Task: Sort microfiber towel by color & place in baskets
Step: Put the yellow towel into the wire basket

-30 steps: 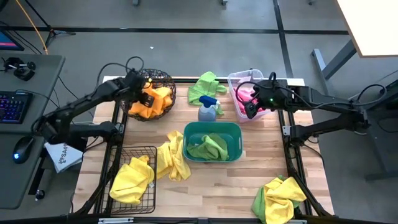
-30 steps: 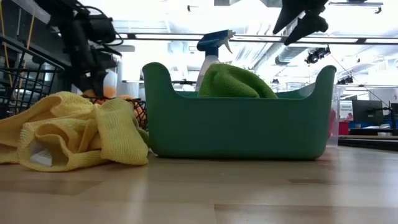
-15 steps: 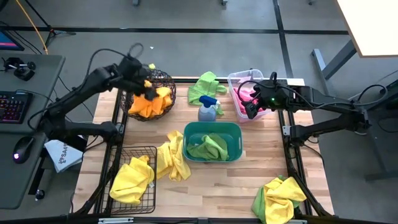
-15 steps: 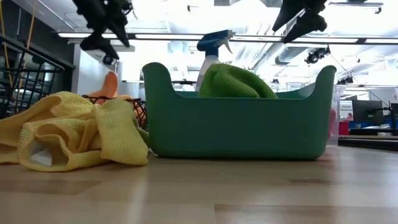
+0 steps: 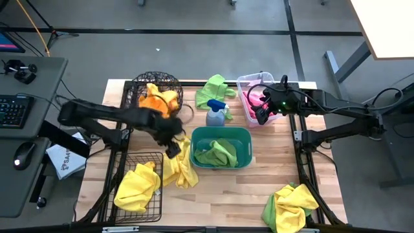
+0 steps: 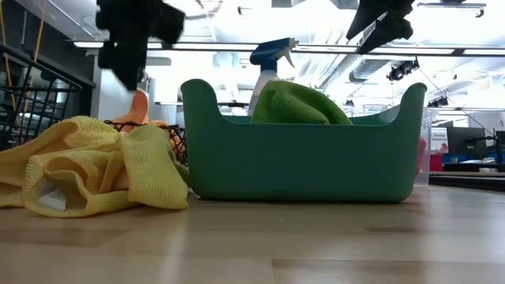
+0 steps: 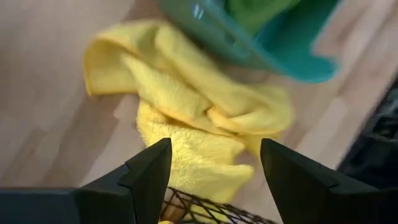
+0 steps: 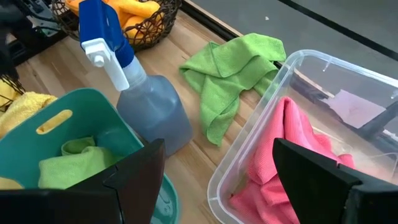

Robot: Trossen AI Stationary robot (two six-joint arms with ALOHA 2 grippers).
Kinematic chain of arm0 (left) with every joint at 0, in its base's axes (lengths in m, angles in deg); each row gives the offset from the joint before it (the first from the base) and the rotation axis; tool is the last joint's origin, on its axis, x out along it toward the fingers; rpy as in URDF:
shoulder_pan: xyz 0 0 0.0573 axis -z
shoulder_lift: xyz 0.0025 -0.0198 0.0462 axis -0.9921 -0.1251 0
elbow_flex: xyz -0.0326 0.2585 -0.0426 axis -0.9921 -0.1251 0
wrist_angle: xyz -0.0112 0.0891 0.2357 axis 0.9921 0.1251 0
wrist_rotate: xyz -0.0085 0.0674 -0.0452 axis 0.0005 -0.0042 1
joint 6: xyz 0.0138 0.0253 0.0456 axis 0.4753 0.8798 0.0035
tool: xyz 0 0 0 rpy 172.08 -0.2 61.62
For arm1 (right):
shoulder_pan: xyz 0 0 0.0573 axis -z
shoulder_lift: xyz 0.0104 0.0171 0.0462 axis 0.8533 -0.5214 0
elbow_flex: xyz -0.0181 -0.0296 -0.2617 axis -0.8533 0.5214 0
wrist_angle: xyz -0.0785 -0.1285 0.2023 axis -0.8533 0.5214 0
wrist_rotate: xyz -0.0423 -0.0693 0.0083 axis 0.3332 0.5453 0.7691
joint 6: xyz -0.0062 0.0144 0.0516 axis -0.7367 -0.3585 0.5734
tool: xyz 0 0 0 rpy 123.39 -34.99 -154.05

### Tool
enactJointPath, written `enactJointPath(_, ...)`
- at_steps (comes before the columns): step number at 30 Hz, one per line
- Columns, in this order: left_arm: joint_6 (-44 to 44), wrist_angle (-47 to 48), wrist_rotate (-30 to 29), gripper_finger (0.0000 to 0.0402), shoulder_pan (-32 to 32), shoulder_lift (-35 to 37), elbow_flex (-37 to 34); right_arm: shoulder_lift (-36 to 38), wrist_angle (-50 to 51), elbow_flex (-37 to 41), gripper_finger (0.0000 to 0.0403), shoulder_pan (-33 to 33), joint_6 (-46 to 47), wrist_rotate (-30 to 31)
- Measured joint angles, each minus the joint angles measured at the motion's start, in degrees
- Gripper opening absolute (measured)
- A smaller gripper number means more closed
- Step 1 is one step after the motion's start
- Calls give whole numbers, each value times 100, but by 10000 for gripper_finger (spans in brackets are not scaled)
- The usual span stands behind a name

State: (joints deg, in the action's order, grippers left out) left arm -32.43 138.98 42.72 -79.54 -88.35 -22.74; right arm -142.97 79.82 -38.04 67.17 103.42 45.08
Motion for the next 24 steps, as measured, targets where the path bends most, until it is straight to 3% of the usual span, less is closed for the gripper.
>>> enactJointPath(6, -79, -140, 223, 231, 89, -1054, -3, 0, 0, -2, 293, 0, -15, -31)
enactJointPath(12, 3, -798, 222, 231, -45, -1634, -7, -2, 0, -2, 293, 0, -13, -57)
enactJointPath(24, 7, -572, -327, 231, -177, -1847, -7, -4, 0, -4, 293, 0, 45, -149)
